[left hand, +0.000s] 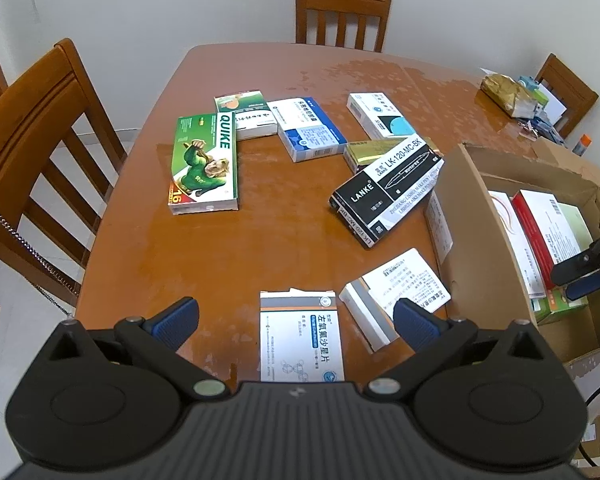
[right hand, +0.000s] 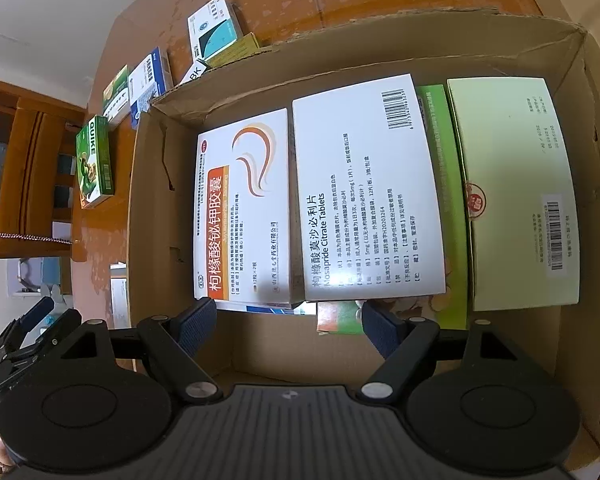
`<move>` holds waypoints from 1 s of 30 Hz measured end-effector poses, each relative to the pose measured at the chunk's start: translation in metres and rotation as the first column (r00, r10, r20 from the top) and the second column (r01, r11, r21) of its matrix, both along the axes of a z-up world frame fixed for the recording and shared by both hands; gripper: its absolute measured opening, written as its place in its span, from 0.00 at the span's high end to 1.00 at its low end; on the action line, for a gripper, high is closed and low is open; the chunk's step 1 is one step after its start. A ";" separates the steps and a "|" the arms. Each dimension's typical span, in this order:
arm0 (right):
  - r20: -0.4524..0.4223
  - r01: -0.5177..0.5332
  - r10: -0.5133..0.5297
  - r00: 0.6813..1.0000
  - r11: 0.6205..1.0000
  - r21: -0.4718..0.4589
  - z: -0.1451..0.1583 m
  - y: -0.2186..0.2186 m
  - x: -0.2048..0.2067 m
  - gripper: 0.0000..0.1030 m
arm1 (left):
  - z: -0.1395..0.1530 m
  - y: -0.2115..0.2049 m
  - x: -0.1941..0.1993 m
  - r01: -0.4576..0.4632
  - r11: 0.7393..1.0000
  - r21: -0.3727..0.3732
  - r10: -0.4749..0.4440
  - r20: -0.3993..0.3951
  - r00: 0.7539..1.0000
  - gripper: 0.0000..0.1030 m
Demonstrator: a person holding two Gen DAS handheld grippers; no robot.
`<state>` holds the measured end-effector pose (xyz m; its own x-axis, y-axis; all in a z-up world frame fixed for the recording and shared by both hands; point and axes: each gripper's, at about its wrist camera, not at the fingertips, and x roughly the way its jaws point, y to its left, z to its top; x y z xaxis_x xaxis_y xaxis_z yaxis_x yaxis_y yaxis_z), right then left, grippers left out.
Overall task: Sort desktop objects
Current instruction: 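Withdraw the right gripper from the cardboard box back over the table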
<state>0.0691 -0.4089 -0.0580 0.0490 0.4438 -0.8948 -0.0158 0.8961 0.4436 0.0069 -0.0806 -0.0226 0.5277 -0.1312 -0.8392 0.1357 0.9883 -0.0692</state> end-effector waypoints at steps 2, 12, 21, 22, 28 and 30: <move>0.000 -0.006 0.006 1.000 1.000 -0.005 0.000 -0.001 0.000 0.18 | 0.001 -0.002 -0.002 -0.003 1.000 0.003 0.003 0.002 1.000 0.00; 0.102 -0.032 0.023 0.994 0.996 0.083 0.038 -0.005 0.014 0.15 | 0.003 -0.011 -0.015 -0.027 0.999 0.018 0.027 0.013 1.000 0.00; 0.098 -0.010 -0.003 0.995 0.990 0.139 0.020 0.025 0.048 0.15 | 0.004 -0.009 -0.025 -0.050 0.998 0.039 0.049 0.011 0.999 0.00; 0.094 -0.006 -0.007 0.996 0.990 0.137 0.016 0.029 0.050 0.15 | 0.004 -0.009 -0.026 -0.051 0.998 0.042 0.051 0.010 0.999 0.00; 0.085 -0.008 -0.002 0.996 0.993 0.120 0.005 0.039 0.056 0.15 | 0.002 -0.005 -0.029 -0.072 0.996 0.046 0.072 0.001 0.997 0.00; 0.092 -0.005 -0.005 0.996 0.995 0.101 0.004 0.041 0.058 0.15 | 0.001 -0.004 -0.029 -0.079 0.996 0.044 0.079 0.000 0.997 0.00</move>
